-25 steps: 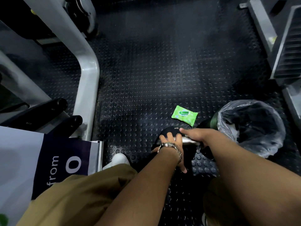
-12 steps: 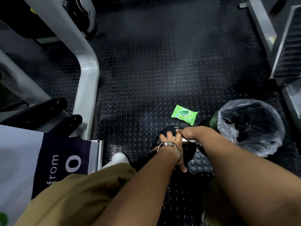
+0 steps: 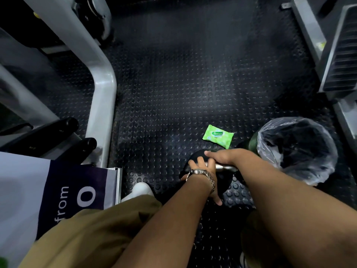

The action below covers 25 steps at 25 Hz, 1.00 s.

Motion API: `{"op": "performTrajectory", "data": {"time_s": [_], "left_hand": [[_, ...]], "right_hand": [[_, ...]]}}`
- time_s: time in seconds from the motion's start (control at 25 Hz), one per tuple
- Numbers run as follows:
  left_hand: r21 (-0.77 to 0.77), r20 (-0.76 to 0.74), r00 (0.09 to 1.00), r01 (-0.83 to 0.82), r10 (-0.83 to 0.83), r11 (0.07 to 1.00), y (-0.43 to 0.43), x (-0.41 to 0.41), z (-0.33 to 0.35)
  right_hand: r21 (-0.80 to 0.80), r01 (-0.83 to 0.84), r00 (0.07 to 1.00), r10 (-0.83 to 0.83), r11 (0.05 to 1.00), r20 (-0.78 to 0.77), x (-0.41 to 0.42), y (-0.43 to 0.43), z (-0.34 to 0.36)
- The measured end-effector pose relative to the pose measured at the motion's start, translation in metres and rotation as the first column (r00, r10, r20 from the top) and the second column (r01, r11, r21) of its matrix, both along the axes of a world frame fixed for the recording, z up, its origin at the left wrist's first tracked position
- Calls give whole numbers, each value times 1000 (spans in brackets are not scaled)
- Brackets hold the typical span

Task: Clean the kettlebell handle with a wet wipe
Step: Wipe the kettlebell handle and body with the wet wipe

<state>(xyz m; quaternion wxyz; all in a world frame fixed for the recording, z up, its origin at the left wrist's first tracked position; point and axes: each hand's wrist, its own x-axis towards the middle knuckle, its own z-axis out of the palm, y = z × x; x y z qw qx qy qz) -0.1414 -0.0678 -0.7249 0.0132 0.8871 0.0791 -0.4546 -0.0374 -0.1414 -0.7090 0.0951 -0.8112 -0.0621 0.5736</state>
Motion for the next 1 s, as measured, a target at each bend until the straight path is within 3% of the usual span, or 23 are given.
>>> {"op": "performTrajectory", "data": {"time_s": [0.16,0.32,0.52,0.72,0.84,1.0], "left_hand": [[4,19,1000,4,-4,1000,0,1,-3],[14,15,999,36,-36,999,0,0,-13],[10,19,999,36,-37,999,0,2,-9],[5,41,999,18,-19,1000,2,4,1],[8,13,1000,28,-28,1000,2,2,-4],[24,24,998,56,-57,998,0,1,-8]], "right_hand": [[-25,2,1000,-2,1000,1,2,-3,6],[-98,-72,991,60,993,-116,22,10,52],[-96,-61,997,55,993,-62,14,6,41],[29,172,982,-173,985,75,-14,-16,6],[-31,35,999,-34,999,25,-5,-14,16],[-128,24,989,-42,991,-143,22,3,50]]}}
